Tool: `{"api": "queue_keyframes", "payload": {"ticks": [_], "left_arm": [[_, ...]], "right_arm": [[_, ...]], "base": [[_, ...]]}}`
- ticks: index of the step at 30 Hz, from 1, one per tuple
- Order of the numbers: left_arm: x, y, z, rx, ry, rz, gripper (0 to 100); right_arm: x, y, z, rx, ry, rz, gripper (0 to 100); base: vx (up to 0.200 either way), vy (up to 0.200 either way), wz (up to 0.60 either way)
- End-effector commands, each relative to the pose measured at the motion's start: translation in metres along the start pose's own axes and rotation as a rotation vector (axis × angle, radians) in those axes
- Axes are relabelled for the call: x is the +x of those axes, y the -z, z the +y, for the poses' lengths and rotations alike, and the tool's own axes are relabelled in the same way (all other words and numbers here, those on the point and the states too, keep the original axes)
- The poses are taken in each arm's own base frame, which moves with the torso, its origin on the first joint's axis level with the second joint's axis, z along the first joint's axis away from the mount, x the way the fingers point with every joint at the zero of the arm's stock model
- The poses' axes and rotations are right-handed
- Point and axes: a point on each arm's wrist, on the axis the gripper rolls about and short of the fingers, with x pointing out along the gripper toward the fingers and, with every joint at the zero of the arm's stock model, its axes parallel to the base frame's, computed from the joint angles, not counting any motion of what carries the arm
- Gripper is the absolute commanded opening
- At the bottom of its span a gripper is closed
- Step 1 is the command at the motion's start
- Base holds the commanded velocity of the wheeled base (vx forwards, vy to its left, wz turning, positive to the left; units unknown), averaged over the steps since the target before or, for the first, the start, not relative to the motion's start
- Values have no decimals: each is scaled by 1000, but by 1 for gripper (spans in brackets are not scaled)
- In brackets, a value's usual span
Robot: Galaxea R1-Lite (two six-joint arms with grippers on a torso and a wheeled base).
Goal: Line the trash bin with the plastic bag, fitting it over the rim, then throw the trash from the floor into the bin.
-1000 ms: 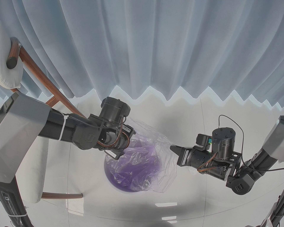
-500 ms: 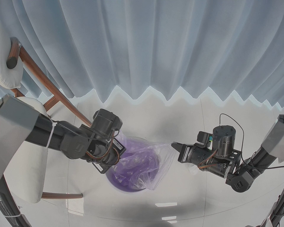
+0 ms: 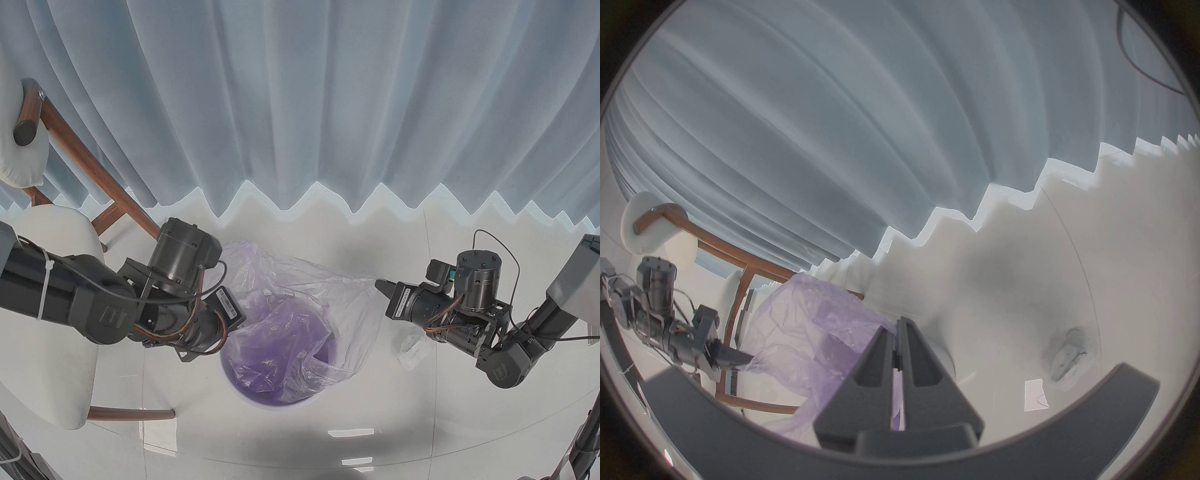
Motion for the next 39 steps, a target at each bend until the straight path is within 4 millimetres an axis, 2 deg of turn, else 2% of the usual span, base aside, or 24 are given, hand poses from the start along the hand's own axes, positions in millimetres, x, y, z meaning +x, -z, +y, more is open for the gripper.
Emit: {"api": "queue_keyframes", "payload": {"ticks": [1, 2, 4, 6, 12, 13, 14, 19, 24, 29, 39], "left_arm": [[-6, 12, 46, 249, -97, 79, 0], [-6, 12, 47, 257, -98, 84, 0], [-4, 10, 69, 387, -122, 147, 0], [-1, 5, 77, 434, -127, 163, 0], [18, -28, 69, 408, 28, 95, 0], [18, -28, 69, 408, 28, 95, 0], [23, -39, 65, 392, 86, 57, 0], [27, -57, 60, 371, 131, 24, 0], [31, -56, 63, 367, 123, 37, 0], [42, -55, 66, 299, 103, 57, 0], [26, -42, 72, 276, 104, 74, 0]], "right_arm": [[6, -7, -15, 13, 10, -6, 0], [7, -7, -16, 14, 9, -4, 0], [10, -8, -21, 17, -4, 8, 0], [14, -5, -27, 26, 1, 41, 0], [33, -21, -38, 39, 23, 49, 0], [33, -21, -38, 39, 23, 49, 0], [45, -30, -42, 41, 30, 33, 0], [66, -52, -52, 52, 41, 24, 0], [76, -50, -64, 66, 72, 62, 0], [90, -33, -76, 71, 92, 100, 0], [87, -20, -81, 80, 110, 138, 0]], "base": [[0, 0, 0], [0, 0, 0], [0, 0, 0], [0, 0, 0], [0, 0, 0], [0, 0, 0], [0, 0, 0], [0, 0, 0], [0, 0, 0], [0, 0, 0], [0, 0, 0]]}}
